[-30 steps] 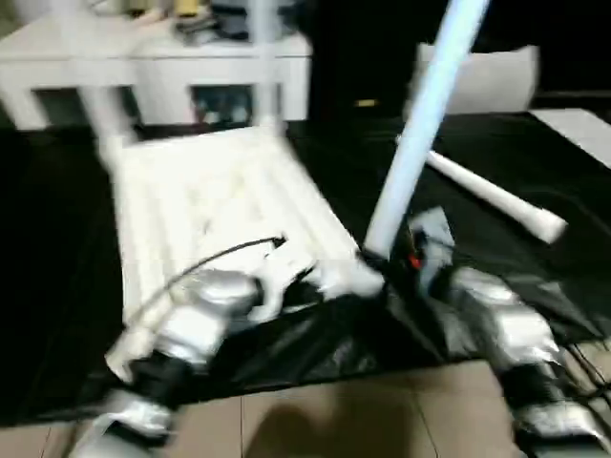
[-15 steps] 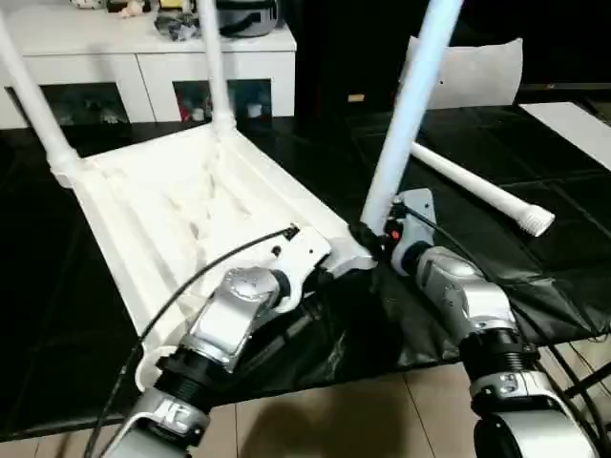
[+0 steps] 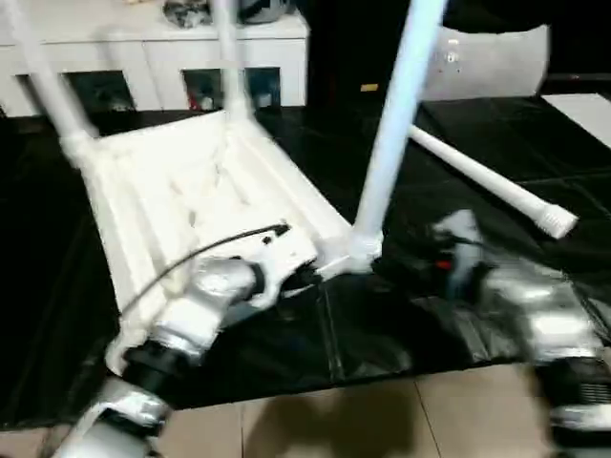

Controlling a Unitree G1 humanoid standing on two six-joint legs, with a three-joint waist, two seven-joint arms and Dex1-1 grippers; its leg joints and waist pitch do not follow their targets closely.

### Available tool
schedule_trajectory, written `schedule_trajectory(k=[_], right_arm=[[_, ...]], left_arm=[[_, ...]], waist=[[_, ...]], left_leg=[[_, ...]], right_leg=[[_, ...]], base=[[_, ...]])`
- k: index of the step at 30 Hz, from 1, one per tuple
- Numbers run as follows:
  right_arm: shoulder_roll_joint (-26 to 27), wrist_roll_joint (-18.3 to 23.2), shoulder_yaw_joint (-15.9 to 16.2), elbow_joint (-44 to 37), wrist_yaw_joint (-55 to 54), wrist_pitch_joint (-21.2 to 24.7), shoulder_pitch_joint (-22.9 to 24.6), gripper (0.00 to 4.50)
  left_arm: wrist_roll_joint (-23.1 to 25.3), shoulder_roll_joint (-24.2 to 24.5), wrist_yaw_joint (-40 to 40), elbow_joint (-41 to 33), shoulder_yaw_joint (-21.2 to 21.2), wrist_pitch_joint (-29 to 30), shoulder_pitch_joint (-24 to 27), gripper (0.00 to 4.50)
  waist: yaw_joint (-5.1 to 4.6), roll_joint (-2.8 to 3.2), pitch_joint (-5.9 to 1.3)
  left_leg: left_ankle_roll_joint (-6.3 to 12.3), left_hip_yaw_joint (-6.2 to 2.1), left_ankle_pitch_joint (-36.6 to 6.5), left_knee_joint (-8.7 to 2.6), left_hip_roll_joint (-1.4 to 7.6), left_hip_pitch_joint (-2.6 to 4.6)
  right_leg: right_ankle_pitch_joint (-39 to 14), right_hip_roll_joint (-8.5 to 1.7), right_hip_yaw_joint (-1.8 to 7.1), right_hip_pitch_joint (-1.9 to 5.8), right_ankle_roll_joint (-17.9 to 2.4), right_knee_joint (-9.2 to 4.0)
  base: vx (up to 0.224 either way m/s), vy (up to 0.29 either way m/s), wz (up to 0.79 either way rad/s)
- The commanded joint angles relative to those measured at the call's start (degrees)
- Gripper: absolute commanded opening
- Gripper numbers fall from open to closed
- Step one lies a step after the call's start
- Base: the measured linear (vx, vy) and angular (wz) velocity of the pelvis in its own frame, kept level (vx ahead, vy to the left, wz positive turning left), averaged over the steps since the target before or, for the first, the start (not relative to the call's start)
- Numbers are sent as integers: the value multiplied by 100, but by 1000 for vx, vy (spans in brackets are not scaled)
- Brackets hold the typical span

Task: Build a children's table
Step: Rotate leg to tighten

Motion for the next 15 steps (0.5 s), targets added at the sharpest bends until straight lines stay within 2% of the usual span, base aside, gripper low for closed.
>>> schedule_trajectory(k=[1, 3, 5, 8, 9, 12, 13, 15], right_arm=[[-93, 25, 125, -222, 414, -150, 78, 446], [-211, 66, 183, -284, 723, -245, 85, 446], [-284, 52, 262, -302, 970, -369, 68, 429], [-371, 35, 452, -342, 1292, -451, 25, 409], [-378, 35, 525, -330, 1400, -472, -1, 398], [-331, 47, 672, -294, 1626, -437, -75, 366], [-321, 53, 733, -302, 1722, -397, -93, 361], [-308, 44, 787, -301, 1827, -369, -108, 354]], left_arm=[[45, 158, -573, 105, -344, -348, 95, 0], [-6, 323, -941, 93, -445, -567, 108, 0], [-36, 458, -1243, 70, -530, -734, 114, 0], [-76, 592, -1610, 67, -615, -943, 97, 0], [-108, 642, -1776, 57, -652, -1038, 94, 0], [-184, 747, -2135, -68, -752, -1132, 124, 0], [-201, 764, -2238, -92, -782, -1163, 125, 0], [-199, 768, -2277, -69, -797, -1231, 110, 0]], waist=[[33, -43, -304], [94, -35, -296], [115, -44, -298], [159, -45, -306], [194, -71, -309], [224, -73, -313], [234, -94, -317], [257, -80, -314]], left_leg=[[781, 54, -439, -325, 129, -48], [655, 47, -613, -348, 154, -22], [592, 48, -630, -353, 168, -20], [569, 51, -566, -347, 167, -20], [577, 60, -525, -340, 167, -20], [569, 63, -435, -335, 171, -27], [574, 65, -402, -330, 174, -25], [570, 65, -391, -325, 173, -28]], right_leg=[[-804, -308, 280, 392, -1314, -342], [-1037, -315, 283, 377, -1265, -352], [-958, -308, 287, 372, -1289, -333], [-809, -309, 290, 378, -1329, -300], [-751, -312, 294, 382, -1338, -286], [-681, -321, 297, 385, -1354, -259], [-648, -321, 297, 387, -1362, -250], [-660, -325, 300, 381, -1361, -249]], base=[[0, 0, 0], [0, 0, 0], [0, 0, 0], [0, 0, 0], [0, 0, 0], [0, 0, 0], [0, 0, 0], [0, 0, 0]])
